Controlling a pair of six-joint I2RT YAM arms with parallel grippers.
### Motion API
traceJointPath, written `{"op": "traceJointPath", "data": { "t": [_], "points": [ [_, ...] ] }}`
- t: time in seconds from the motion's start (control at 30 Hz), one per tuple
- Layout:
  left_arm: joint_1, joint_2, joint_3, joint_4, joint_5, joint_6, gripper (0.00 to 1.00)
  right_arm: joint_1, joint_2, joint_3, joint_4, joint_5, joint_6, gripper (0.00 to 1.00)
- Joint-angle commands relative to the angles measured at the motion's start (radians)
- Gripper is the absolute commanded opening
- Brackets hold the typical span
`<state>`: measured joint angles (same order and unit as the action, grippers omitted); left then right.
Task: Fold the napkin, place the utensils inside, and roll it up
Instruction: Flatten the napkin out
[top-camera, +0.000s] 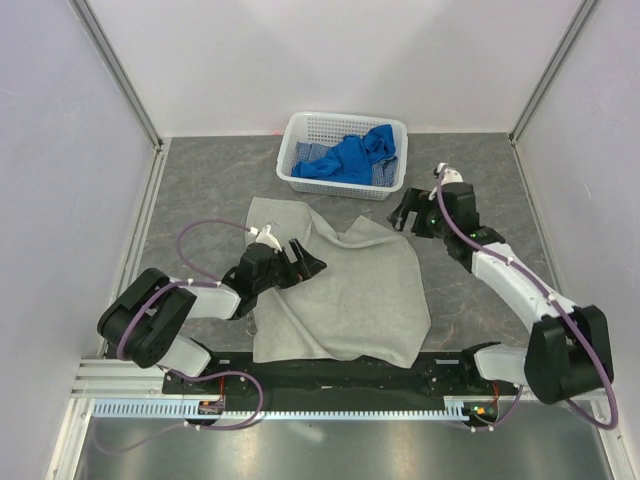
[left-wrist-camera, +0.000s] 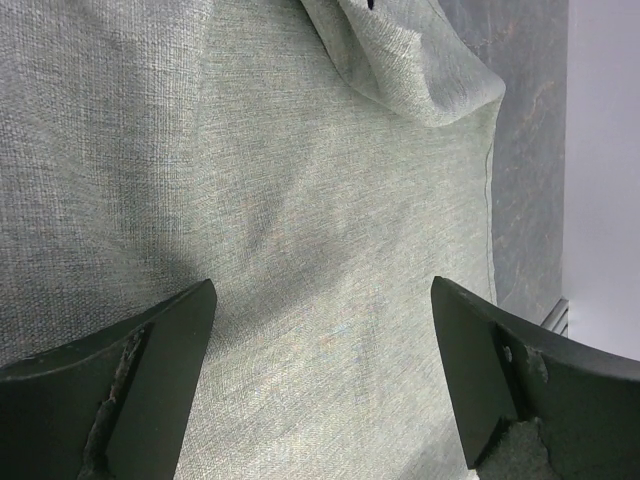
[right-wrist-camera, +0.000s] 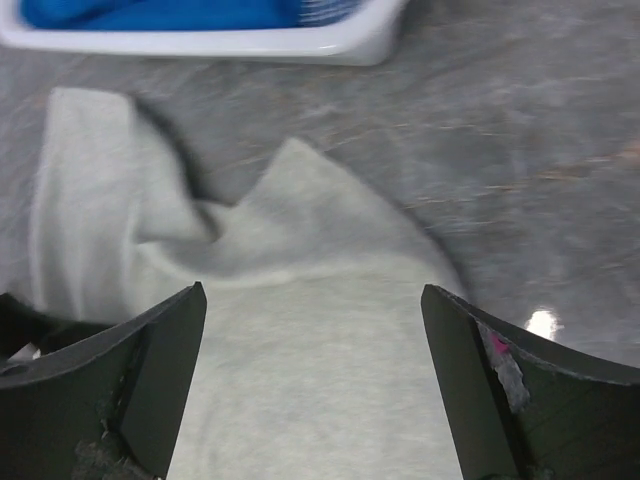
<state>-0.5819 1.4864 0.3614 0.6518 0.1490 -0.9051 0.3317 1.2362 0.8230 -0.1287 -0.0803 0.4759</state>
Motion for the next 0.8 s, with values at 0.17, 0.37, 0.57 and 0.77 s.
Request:
{"op": "traceJointPath", "data": {
  "t": [0.17, 0.37, 0.57, 0.77],
  "points": [
    [-0.003, -0.012, -0.058, -0.038, -0.025, -0.012, 0.97, -0.174, 0.241, 0.008, 0.150, -0.230, -0.189, 0.85],
    [-0.003, 0.005, -0.042, -0.037, -0.003, -0.008, 0.97, -0.171, 0.344, 0.057, 0.164, -0.187, -0.227, 0.72],
    [-0.003, 0.029, -0.035, -0.031, 0.012, -0.003, 0.97, -0.158, 0.434, 0.074, 0.204, -0.226, -0.252, 0.72],
    [-0.003, 0.034, -0.038, -0.030, 0.015, -0.002, 0.97, -0.135, 0.493, 0.096, 0.242, -0.266, -0.263, 0.72]
  ]
}}
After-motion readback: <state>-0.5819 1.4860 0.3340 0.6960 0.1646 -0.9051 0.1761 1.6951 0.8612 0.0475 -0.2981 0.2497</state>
